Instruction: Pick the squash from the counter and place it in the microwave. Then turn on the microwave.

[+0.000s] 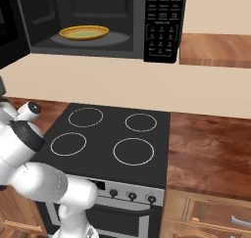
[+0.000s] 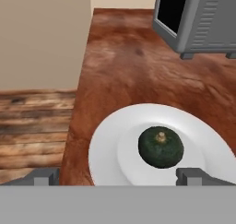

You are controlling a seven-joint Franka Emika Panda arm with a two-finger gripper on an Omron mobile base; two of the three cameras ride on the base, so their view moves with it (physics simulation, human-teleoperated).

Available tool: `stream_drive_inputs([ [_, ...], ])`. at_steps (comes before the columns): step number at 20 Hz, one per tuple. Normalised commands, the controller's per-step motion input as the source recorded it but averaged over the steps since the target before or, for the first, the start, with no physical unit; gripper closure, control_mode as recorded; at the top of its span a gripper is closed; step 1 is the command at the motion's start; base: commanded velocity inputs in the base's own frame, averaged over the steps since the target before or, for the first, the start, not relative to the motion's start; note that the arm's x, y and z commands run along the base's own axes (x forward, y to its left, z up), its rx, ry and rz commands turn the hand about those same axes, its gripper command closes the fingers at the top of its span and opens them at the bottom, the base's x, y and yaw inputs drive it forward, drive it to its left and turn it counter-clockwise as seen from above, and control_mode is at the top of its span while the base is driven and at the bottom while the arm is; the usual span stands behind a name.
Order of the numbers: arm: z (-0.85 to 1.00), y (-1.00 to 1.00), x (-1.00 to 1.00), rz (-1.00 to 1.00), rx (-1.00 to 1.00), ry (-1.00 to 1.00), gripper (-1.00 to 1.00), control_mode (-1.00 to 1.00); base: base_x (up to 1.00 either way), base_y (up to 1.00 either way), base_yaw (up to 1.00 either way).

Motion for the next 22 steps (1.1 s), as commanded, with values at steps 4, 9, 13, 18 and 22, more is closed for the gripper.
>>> stream_drive_inputs([
  [4, -0.16, 0.11, 0.19, 0.0, -0.02, 0.0, -1.0, -1.0, 0.0, 0.0, 0.0],
  [9, -0.19, 0.16, 0.17, 0.0, -0.02, 0.0, -1.0, -1.0, 0.0, 0.0, 0.0],
  [13, -0.17, 0.16, 0.15, 0.0, -0.01, 0.0, -1.0, -1.0, 0.0, 0.0, 0.0],
  [18, -0.19, 0.14, 0.13, 0.0, -0.01, 0.0, -1.0, -1.0, 0.0, 0.0, 0.0],
  [22, -0.16, 0.14, 0.12, 0.0, -0.01, 0.0, -1.0, -1.0, 0.0, 0.0, 0.0],
])
